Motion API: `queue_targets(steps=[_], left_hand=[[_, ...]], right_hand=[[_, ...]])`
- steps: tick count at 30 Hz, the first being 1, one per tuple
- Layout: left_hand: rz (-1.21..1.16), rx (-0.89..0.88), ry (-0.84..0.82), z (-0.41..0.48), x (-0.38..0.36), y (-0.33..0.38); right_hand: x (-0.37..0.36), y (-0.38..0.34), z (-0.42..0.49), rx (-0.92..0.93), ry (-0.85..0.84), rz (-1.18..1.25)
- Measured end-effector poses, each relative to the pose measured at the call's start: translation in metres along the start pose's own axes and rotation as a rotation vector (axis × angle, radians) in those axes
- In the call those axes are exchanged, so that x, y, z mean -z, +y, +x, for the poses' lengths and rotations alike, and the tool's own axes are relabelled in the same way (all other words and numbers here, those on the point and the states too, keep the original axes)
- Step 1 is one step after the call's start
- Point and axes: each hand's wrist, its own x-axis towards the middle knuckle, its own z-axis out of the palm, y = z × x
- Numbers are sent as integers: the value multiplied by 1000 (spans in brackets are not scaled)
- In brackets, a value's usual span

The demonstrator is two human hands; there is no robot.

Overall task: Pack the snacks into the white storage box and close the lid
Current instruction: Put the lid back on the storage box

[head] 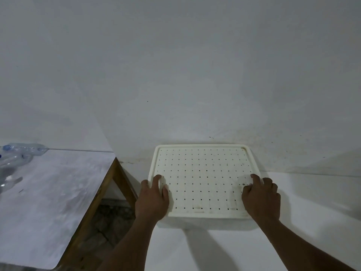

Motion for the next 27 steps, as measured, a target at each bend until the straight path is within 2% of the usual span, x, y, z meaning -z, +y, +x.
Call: queue_targets(steps=[3, 7, 12, 15, 24, 27], left_hand=[[147, -40, -23, 2, -2, -1], [244, -252, -91, 5, -5, -5], [325, -244, -211, 4, -3, 1], [299, -216, -219, -18, -9, 18], [248, -234, -283, -94, -15, 68], [237, -237, -334, -117, -18, 91]], right_hand=[[-4, -1, 3, 119, 20, -68], [-9, 0, 6, 326, -45, -118], [-9, 1, 7, 316, -181, -148], [-3, 3, 0, 353, -226, -136], [25, 27, -64, 407, -287, 14], [43, 41, -75, 443, -377, 106]])
